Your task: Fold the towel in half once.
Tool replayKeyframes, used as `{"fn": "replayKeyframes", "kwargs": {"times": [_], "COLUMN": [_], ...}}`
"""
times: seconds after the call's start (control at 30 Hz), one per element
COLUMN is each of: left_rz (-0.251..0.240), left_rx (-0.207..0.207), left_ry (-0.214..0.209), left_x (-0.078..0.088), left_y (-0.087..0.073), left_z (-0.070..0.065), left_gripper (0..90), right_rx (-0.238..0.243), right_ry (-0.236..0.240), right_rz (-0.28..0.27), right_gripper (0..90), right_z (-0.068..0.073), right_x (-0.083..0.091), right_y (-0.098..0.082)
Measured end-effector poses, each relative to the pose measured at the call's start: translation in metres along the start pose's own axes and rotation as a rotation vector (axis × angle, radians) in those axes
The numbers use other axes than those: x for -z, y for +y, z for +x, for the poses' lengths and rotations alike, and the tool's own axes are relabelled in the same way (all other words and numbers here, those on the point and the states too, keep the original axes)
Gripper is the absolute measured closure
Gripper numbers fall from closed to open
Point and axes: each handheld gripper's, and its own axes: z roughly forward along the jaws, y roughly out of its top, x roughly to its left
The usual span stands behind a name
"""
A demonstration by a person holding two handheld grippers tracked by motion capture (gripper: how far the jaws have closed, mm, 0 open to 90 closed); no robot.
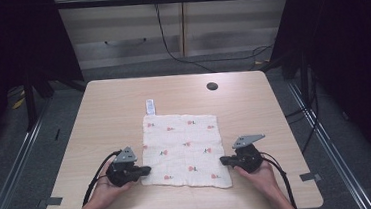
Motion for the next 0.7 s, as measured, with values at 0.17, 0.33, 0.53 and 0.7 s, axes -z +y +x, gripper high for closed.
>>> {"fn": "replayKeyframes", "kwargs": {"times": [0.17, 0.33, 0.53, 0.7], "left_rz": [0.002, 0.013, 0.03, 0.033], "left_rx": [0.002, 0.003, -0.017, -0.028], "left_ry": [-0.036, -0.077, -0.091, -0.106], "left_x": [0.009, 0.013, 0.015, 0.013], "left_y": [-0.011, -0.017, -0.018, -0.017], "left_z": [-0.015, -0.024, -0.032, -0.04], "left_gripper": [89.5, 89.5, 89.4, 89.1], "right_rx": [0.003, -0.008, -0.016, -0.008], "right_ry": [0.017, 0.047, 0.051, 0.045], "right_rz": [0.013, 0.011, 0.018, 0.025], "right_gripper": [90.0, 90.0, 90.0, 90.0], "right_z": [0.007, 0.013, 0.017, 0.027], "right_x": [0.004, 0.009, 0.016, 0.024], "right_y": [-0.005, -0.011, -0.019, -0.026]}}
